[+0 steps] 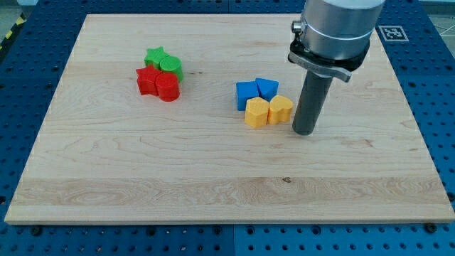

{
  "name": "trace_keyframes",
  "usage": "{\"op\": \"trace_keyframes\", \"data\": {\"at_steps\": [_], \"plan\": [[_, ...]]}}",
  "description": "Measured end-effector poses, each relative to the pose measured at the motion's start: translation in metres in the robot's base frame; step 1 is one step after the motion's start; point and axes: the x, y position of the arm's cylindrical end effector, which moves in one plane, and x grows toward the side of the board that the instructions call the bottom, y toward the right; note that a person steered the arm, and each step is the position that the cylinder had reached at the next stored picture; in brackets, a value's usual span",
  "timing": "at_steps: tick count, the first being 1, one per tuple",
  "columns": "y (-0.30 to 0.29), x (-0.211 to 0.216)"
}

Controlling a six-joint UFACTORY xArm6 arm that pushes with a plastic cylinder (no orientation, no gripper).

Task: Slide the yellow hexagon along with the yellow heart towards the center right

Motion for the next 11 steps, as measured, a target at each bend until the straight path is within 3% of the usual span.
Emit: {"op": "trace_keyframes", "data": {"at_steps": [2,4,5,7,11], "plan": [[-0.064,0.024],[-0.134,-0.003],[-0.133,-0.017],[-0.089,-0.026],[0.087,-0.032]]}}
